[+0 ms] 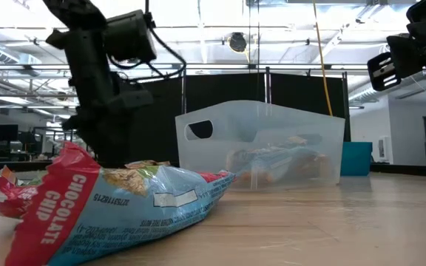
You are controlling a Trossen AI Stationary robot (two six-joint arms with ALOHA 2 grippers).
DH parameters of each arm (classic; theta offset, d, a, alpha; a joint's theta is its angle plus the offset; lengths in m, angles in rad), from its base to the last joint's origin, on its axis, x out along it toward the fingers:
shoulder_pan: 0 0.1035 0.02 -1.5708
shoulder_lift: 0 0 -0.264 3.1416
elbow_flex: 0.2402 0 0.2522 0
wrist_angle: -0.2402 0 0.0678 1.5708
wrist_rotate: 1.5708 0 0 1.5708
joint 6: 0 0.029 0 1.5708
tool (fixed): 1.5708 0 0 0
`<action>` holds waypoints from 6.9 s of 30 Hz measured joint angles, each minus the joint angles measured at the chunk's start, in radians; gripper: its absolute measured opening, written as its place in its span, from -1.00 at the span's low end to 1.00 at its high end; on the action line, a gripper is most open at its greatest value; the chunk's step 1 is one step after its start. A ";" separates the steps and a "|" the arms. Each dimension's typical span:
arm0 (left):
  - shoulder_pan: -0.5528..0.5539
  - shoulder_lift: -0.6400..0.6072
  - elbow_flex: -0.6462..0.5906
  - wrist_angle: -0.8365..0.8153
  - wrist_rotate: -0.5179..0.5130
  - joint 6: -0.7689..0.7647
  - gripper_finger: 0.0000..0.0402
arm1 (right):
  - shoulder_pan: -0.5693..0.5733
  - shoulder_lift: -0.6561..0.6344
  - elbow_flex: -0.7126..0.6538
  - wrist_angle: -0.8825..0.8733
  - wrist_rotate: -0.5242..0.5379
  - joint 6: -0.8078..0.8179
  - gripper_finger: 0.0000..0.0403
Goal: Pick and place Granola Bars by type
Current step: Put the yellow granola bar into the top transparent bin
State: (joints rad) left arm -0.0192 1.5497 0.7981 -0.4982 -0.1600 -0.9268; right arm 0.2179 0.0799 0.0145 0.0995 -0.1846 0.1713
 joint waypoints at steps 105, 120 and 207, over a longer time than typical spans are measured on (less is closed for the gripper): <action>0.059 -0.532 -0.094 0.291 -0.611 1.022 -1.00 | 0.000 0.000 0.000 0.000 0.000 0.000 -0.56; 0.075 -0.532 -0.094 0.569 0.176 1.236 -1.00 | 0.000 0.000 0.000 0.000 0.000 0.000 -0.56; -0.083 0.289 0.507 0.174 0.355 1.136 -1.00 | 0.000 0.000 0.000 0.000 0.000 0.000 -0.56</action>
State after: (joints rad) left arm -0.1020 1.8389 1.3047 -0.3240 0.1947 0.2087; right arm 0.2177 0.0799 0.0147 0.0994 -0.1844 0.1711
